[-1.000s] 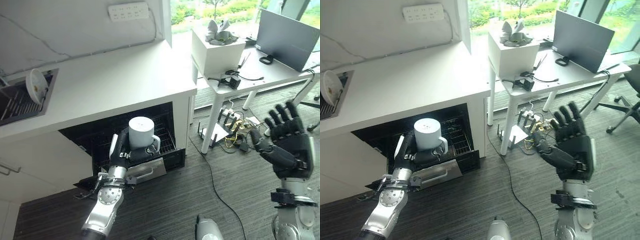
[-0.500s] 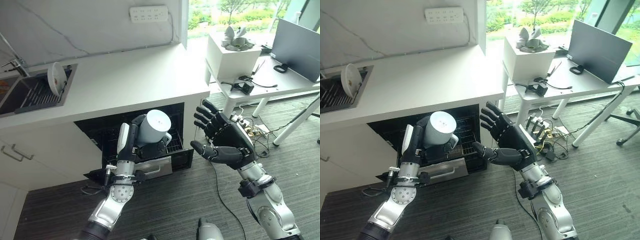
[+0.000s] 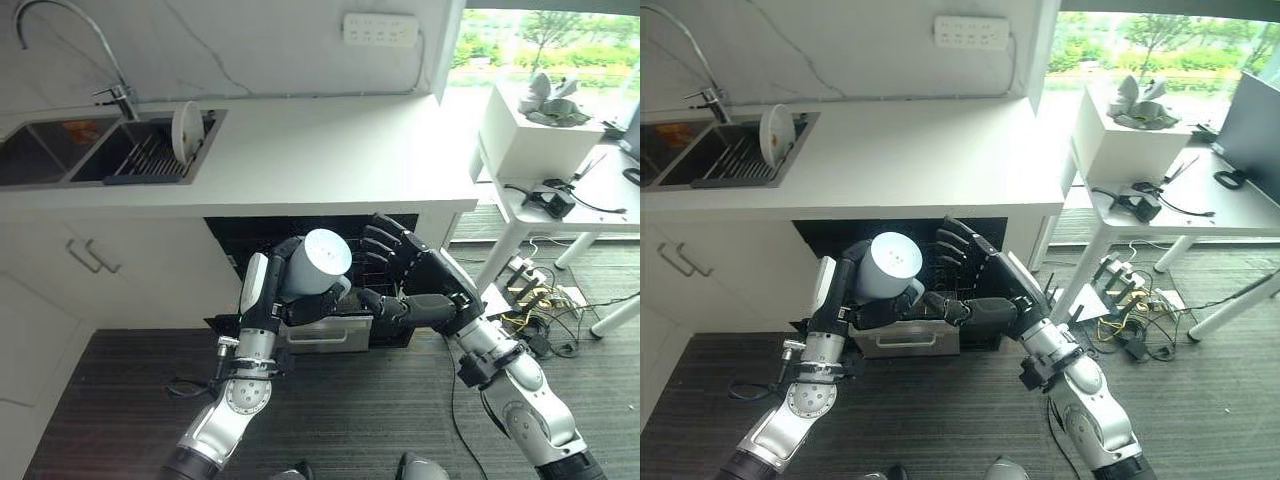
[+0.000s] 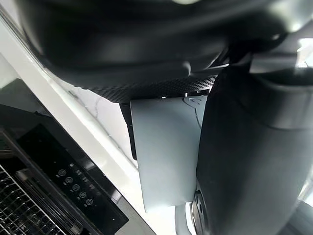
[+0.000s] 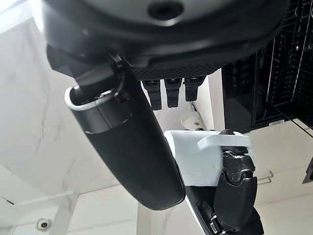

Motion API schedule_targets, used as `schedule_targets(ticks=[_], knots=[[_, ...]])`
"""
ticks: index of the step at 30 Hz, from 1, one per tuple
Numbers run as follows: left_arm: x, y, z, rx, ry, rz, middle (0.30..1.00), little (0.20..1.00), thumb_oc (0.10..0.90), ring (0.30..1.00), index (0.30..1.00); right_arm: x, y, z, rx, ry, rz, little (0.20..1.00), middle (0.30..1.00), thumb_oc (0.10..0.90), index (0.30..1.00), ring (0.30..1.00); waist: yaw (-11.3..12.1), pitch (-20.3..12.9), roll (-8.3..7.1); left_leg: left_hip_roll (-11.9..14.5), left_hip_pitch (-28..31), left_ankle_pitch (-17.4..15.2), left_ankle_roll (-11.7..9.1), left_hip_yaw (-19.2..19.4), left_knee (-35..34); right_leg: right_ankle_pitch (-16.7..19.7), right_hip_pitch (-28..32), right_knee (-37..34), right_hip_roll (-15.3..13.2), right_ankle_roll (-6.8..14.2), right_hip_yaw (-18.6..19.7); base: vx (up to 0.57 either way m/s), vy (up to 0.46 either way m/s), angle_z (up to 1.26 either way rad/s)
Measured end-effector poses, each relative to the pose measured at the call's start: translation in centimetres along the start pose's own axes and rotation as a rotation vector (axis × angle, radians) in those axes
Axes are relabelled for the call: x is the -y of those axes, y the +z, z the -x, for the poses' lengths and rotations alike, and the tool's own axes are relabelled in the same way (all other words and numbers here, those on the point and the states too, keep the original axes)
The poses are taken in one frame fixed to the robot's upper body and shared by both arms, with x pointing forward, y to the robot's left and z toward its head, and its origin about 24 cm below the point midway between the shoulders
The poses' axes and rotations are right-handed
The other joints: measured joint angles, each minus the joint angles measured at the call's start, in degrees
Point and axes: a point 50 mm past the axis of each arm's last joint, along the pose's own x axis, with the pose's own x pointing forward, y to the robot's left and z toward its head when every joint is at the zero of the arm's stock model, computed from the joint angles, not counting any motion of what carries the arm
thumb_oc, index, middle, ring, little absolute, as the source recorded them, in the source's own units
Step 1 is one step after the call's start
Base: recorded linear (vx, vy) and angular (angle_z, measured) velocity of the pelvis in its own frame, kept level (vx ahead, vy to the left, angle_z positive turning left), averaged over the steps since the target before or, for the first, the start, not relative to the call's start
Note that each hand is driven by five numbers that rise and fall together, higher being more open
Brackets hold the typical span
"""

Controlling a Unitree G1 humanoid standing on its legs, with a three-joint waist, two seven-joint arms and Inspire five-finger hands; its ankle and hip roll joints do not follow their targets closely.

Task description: Place the dishes in the dishwasher.

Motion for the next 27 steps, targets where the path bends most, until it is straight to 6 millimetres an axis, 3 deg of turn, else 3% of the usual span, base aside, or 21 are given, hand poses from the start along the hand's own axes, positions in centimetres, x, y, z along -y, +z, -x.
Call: schedule_targets(ticks=[6, 13, 27], knots=[[0.2, 0.1, 0.0, 0.009, -0.010, 0.002, 0.300, 0.300, 0.400, 0.300, 0.300, -0.5, -0.2, -0.7, -0.021, 0.036, -0.008, 0.900, 0.900, 0.800, 0.900, 0.900, 1.36, -0.04, 0.01, -0.50, -0.90, 0.22, -0.24, -3.19, 0.10, -2.13, 1.09, 1.95, -0.87, -0.12, -3.01, 0.03, -0.019, 0.29], [0.4, 0.2, 0.0, 0.025, -0.024, -0.025, 0.300, 0.300, 0.400, 0.300, 0.300, -1.2, -2.1, -0.8, -0.113, 0.058, -0.054, 0.900, 0.900, 0.800, 0.900, 0.900, 2.94, -0.20, 0.21, -0.58, -2.08, 0.69, -0.61, -5.75, 0.42, -3.47, 1.71, 3.06, -1.01, -0.53, -4.92, 0.04, -0.022, 0.20], [0.0, 0.2, -0.1, 0.034, 0.061, -0.038, 0.300, 0.300, 0.400, 0.300, 0.300, -2.0, -1.6, -2.7, -0.112, 0.086, -0.042, 0.900, 0.900, 0.800, 0.900, 0.900, 3.49, -0.22, 0.27, -0.68, -1.87, 0.66, -0.60, -7.37, 0.94, -4.49, 3.06, 3.61, -1.21, -0.70, -6.30, 0.03, -0.002, 0.06]])
